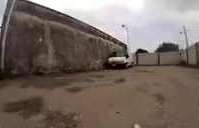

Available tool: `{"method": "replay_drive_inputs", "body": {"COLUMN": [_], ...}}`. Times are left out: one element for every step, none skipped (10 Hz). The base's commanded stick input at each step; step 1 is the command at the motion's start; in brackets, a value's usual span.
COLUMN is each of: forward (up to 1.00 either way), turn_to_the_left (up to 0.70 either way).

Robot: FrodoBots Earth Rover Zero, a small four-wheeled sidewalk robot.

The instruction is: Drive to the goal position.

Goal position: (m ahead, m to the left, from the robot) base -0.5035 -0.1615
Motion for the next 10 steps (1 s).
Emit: {"method": "replay_drive_inputs", "body": {"forward": [1.0,1.0,1.0,1.0,1.0,1.0,1.0,1.0,1.0,1.0], "turn_to_the_left": [-0.27,-0.27,-0.27,-0.27,-0.27,-0.27,-0.27,-0.27,-0.27,-0.27]}}
